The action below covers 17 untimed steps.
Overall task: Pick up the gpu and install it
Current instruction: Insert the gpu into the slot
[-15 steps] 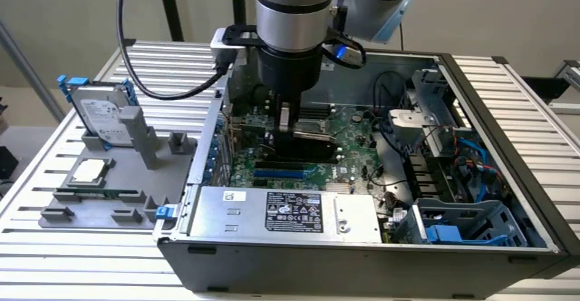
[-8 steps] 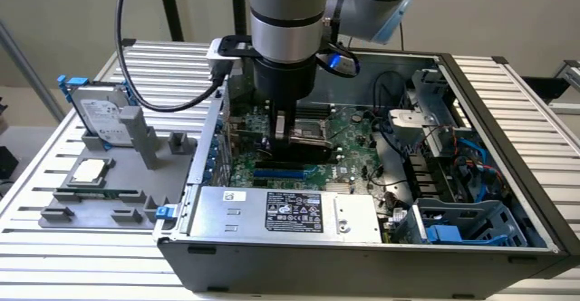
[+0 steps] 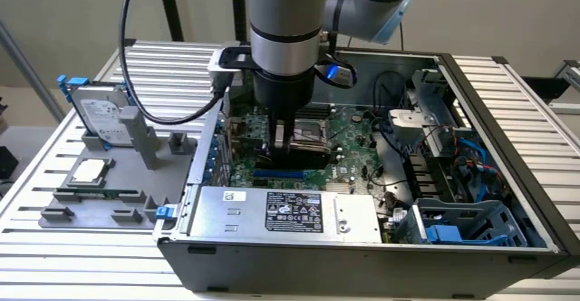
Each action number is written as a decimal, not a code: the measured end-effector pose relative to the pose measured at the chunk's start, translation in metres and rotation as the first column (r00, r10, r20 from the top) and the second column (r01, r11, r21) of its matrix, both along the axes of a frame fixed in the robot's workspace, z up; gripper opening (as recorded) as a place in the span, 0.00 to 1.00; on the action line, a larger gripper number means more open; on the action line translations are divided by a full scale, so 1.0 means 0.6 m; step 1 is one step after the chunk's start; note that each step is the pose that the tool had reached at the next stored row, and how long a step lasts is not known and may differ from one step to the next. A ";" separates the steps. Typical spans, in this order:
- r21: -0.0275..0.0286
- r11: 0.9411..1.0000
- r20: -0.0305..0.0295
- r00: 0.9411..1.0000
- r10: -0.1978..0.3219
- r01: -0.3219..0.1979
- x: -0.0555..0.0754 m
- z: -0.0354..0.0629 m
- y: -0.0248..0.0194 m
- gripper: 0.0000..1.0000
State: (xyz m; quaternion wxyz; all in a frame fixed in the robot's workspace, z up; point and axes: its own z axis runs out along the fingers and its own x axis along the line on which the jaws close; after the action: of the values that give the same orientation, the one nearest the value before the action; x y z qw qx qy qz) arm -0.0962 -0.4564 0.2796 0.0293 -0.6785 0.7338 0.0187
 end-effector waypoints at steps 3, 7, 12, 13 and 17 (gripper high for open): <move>0.006 1.000 0.000 1.000 0.001 -0.001 -0.002 -0.008 0.0000 0.00; 0.017 1.000 0.000 1.000 0.003 -0.003 -0.006 -0.015 -0.0001 0.00; 0.021 1.000 -0.002 1.000 0.006 -0.006 -0.007 -0.022 -0.0006 0.00; 0.020 1.000 -0.003 1.000 0.006 -0.006 -0.007 -0.022 -0.0008 0.00; 0.021 1.000 -0.007 1.000 0.006 -0.006 -0.007 -0.022 -0.0014 0.00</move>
State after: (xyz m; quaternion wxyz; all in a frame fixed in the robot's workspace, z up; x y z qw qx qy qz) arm -0.1003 -0.4572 0.2661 0.0335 -0.6802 0.7316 0.0289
